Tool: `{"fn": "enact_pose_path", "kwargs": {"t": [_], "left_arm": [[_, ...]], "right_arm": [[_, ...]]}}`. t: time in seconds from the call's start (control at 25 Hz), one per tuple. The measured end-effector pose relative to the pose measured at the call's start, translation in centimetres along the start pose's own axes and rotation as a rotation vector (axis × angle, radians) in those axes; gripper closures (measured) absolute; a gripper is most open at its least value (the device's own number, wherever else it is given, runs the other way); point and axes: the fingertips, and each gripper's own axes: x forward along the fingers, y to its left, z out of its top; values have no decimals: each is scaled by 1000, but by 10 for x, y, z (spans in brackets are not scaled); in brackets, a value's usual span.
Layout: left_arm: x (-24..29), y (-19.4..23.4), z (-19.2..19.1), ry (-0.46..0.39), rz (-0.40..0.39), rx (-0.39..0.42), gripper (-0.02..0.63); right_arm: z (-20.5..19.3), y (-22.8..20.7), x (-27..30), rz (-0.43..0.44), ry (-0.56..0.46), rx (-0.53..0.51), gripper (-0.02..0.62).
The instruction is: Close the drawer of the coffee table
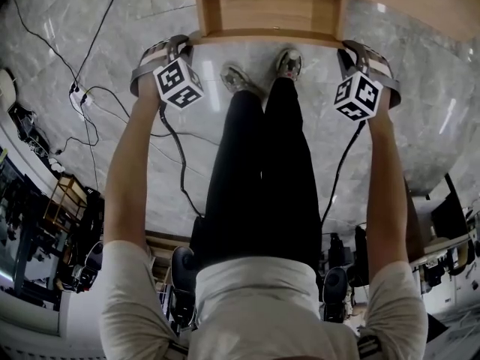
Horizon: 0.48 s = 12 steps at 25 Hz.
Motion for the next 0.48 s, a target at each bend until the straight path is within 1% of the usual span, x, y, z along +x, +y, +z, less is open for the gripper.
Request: {"fn": "enact_pose_path", "kwargs": {"t": [0.24, 0.4, 0.48], "left_arm": [[2, -2, 3, 17, 10, -44, 506], [0, -5, 1, 27, 8, -85, 506], [1, -5, 1, 29, 6, -87, 506]], "right_arm": [[-3, -6, 2, 2, -18, -12, 511], [-1, -9, 2, 21, -19, -32, 512], [-2, -8, 2, 23, -25, -28, 512]]}}
